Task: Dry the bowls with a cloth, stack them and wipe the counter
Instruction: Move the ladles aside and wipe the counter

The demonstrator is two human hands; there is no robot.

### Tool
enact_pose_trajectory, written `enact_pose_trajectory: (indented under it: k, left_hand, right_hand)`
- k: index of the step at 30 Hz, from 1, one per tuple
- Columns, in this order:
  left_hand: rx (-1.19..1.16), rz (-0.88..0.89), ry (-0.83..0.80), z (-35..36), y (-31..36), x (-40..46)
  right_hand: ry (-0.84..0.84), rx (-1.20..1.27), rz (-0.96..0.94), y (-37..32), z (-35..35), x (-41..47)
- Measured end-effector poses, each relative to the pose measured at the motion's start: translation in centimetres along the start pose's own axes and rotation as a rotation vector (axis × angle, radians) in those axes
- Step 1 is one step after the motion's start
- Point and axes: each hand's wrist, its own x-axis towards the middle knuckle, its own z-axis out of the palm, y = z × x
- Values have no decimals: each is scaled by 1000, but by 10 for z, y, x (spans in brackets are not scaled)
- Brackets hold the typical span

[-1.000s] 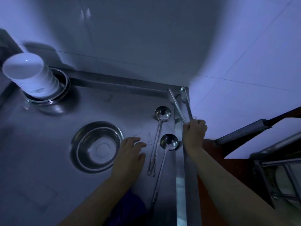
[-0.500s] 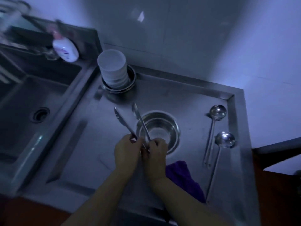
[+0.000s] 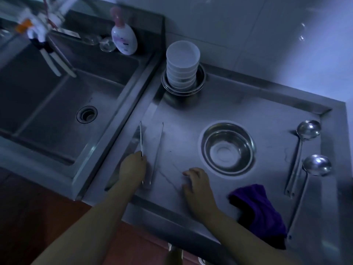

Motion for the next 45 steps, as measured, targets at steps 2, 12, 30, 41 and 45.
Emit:
enact_pose_trajectory:
  k: [2,12,30,41,45]
  left_hand:
    - [35,27,-7,-2,-4,3]
    - [209,110,130,2,15,-8]
    - [205,954,3,145,246,-98]
    - [406,846,-127,247,340,-119]
    - [415,694,-89,271,358,-118]
  right_hand:
    - [-8,-7,10,5,-4,-5]
    - [249,-5,110,48,-69,-34]
    - [353,-141,982,208,-204,-74]
    - [425,42,779,251,-255,-73]
    - [483,0,673,263,-271,-72]
